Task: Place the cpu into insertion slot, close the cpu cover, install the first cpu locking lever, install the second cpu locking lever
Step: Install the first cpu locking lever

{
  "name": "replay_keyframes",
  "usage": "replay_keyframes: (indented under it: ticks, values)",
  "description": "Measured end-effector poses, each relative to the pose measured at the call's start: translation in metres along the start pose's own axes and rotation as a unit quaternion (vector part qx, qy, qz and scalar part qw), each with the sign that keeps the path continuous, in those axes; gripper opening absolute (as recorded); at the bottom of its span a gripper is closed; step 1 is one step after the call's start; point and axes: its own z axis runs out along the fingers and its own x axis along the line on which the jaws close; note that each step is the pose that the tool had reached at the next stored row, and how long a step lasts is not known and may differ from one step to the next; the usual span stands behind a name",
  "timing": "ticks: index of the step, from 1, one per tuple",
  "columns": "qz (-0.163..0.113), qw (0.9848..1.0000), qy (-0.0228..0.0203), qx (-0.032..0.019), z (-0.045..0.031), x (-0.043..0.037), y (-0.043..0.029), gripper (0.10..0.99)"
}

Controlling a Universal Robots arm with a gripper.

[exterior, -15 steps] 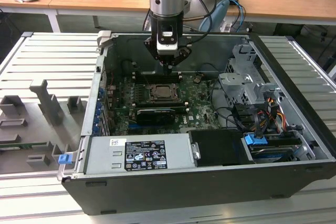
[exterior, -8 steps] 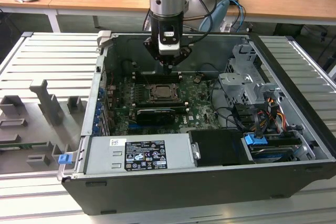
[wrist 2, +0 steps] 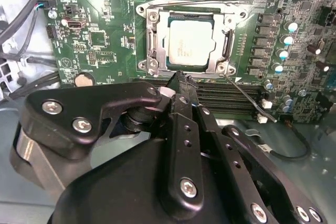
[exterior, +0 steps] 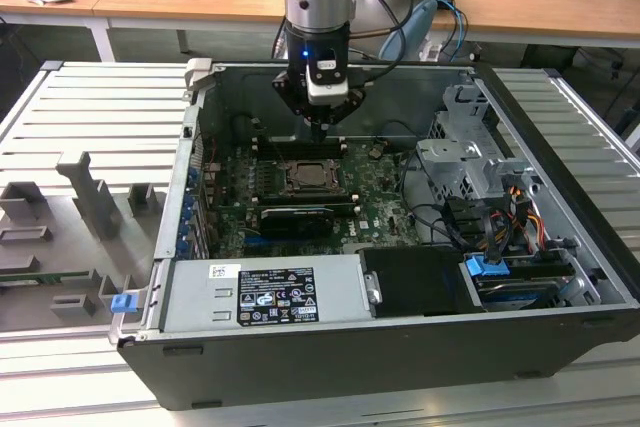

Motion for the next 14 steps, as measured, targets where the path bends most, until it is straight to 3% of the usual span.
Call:
replay_keyframes:
  ticks: [14]
  values:
    - [-0.046, 0.9989, 0.0020, -0.0029, 0.0000, 0.0000, 0.0000, 0.106]
